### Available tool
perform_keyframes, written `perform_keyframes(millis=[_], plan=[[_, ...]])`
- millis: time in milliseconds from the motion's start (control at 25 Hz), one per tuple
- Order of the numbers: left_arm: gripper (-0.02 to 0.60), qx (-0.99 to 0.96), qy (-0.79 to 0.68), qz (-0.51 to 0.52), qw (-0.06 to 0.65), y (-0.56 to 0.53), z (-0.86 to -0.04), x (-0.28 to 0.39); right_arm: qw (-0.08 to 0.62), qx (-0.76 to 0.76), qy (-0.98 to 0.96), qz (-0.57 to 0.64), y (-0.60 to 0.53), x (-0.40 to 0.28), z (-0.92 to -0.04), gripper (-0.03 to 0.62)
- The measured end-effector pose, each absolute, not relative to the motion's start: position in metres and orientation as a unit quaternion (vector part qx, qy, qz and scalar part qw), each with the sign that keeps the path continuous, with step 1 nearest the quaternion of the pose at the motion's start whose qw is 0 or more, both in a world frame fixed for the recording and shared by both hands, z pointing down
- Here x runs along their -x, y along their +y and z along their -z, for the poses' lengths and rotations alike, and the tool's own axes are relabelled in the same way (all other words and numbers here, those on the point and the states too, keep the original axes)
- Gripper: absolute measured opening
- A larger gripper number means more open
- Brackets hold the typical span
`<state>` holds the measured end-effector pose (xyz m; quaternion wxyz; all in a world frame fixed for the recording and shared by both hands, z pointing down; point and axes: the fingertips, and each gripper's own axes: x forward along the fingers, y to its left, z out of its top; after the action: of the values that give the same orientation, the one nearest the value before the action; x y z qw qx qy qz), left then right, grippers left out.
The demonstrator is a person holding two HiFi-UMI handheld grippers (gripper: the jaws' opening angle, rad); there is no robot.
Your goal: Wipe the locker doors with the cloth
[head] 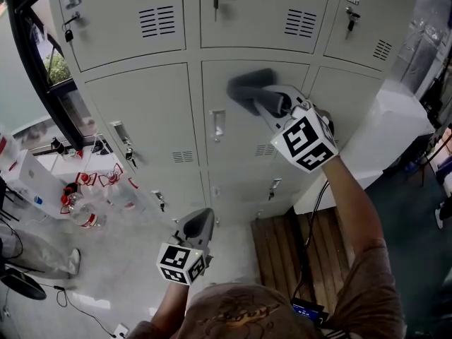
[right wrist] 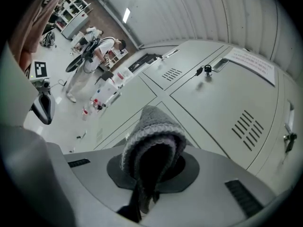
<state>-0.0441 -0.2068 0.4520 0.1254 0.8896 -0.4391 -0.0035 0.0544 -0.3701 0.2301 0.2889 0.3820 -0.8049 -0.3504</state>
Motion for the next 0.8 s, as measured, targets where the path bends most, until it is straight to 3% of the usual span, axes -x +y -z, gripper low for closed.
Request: perform_keyframes(millis=[320, 800], plan=[[0.002, -0.887, -0.443, 0.006, 0.126, -0.207, -0.453, 0.047, 0.284, -0.415, -0.784, 0.364, -0.383, -0.067, -0.186, 0.032], [0.002, -0.886, -0.445, 0.006, 0.129, -0.209, -0.454, 0.046, 0.294, -0.428, -0.781, 0.348, -0.415, -0.067, -0.193, 0.032]])
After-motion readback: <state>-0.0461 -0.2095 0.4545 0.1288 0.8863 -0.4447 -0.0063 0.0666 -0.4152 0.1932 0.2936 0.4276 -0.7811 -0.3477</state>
